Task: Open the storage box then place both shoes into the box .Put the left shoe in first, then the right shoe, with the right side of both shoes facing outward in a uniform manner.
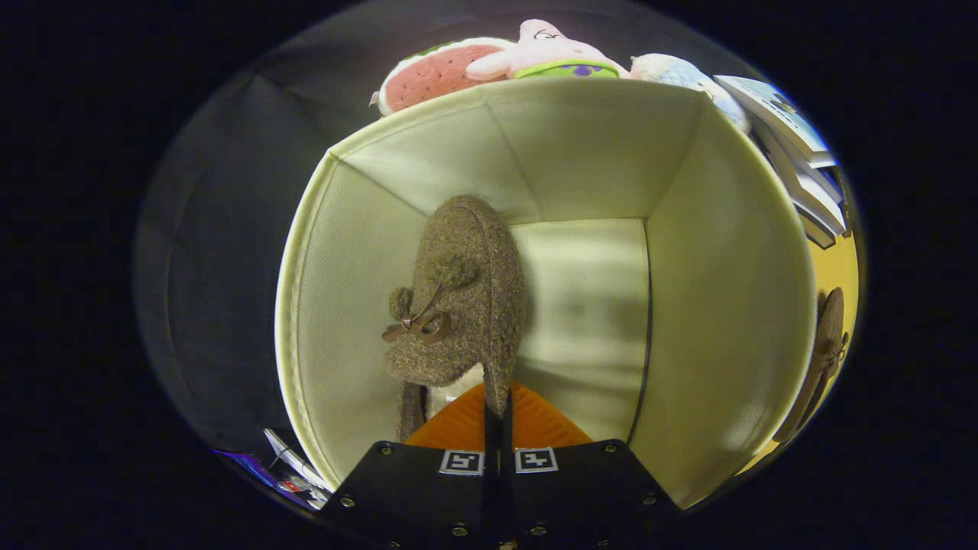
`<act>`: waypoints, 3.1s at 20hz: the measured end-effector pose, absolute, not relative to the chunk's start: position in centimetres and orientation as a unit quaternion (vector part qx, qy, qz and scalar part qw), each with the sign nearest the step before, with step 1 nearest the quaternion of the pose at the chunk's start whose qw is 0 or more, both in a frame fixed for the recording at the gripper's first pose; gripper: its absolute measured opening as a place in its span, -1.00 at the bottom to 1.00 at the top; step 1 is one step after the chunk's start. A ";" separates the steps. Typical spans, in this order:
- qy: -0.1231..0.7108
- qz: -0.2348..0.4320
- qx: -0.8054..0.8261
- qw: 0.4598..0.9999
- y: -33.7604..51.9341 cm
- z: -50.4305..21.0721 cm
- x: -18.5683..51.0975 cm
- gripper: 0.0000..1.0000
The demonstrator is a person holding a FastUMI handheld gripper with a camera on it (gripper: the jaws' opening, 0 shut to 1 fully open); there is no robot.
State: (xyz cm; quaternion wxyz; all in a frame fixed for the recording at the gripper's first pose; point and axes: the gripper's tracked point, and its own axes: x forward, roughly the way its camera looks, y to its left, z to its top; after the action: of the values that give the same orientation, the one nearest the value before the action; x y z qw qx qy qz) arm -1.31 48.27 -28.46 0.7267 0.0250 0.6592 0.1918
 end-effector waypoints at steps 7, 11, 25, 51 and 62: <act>0.644 0.213 -0.008 0.734 48.1 -27.1 -0.6 -0.45; 0.599 0.249 0.007 0.761 47.1 -21.9 1.0 -0.07; 0.494 0.176 0.047 0.850 23.1 -12.8 7.3 -0.06; 0.633 0.041 0.105 0.766 4.7 -28.4 0.3 -0.06; 0.660 0.070 0.034 0.747 3.5 -31.4 -0.7 -0.07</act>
State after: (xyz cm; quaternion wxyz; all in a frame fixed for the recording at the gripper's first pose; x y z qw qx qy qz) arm -0.70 3.49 -31.39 0.7469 0.0345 0.6604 0.0699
